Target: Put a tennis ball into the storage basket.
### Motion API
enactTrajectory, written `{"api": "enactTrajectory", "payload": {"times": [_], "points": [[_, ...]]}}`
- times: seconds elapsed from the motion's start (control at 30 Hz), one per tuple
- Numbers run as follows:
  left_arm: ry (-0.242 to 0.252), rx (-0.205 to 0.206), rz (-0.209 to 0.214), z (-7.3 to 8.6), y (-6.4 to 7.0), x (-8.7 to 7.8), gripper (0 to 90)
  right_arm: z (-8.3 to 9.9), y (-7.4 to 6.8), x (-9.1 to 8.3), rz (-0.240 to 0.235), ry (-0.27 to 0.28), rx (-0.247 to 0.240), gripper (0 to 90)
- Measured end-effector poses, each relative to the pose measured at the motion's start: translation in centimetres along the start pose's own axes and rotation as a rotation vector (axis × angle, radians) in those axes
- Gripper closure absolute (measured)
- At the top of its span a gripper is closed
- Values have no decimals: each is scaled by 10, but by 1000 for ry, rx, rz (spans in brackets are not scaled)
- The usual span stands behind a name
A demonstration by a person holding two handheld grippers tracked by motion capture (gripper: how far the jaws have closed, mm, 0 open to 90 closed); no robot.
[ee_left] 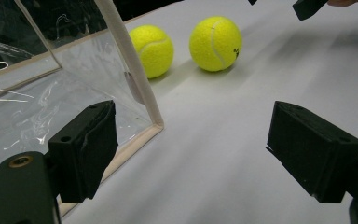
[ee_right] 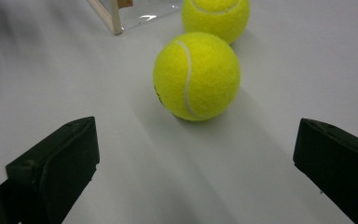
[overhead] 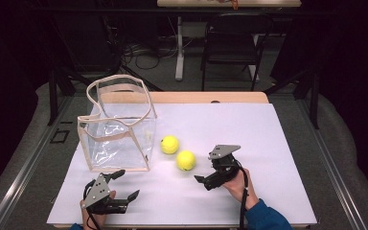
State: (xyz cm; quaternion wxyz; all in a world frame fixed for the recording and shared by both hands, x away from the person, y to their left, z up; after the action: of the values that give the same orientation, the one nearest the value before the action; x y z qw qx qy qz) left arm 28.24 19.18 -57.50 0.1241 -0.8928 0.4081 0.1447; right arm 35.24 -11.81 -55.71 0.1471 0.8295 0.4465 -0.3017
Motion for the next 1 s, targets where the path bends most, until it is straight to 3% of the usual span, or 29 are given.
{"api": "enactTrajectory", "payload": {"times": [1.0], "points": [[5,1,0,-1,0,-1,160,-21,-6,28,-45,-14,-33,0]]}}
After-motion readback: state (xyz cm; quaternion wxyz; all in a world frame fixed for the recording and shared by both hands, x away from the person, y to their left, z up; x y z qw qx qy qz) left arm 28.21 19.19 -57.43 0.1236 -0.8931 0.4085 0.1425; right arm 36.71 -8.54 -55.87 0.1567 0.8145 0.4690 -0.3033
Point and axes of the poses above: each handheld gripper's, and its own axes: x roughly forward along the jaws, z roughly out of its underside, y roughly to its right, the point moved 6 cm from there along x, roughly forward along the jaws, and after that the axes turned 1 degree about -z, right-handed, at the moved point
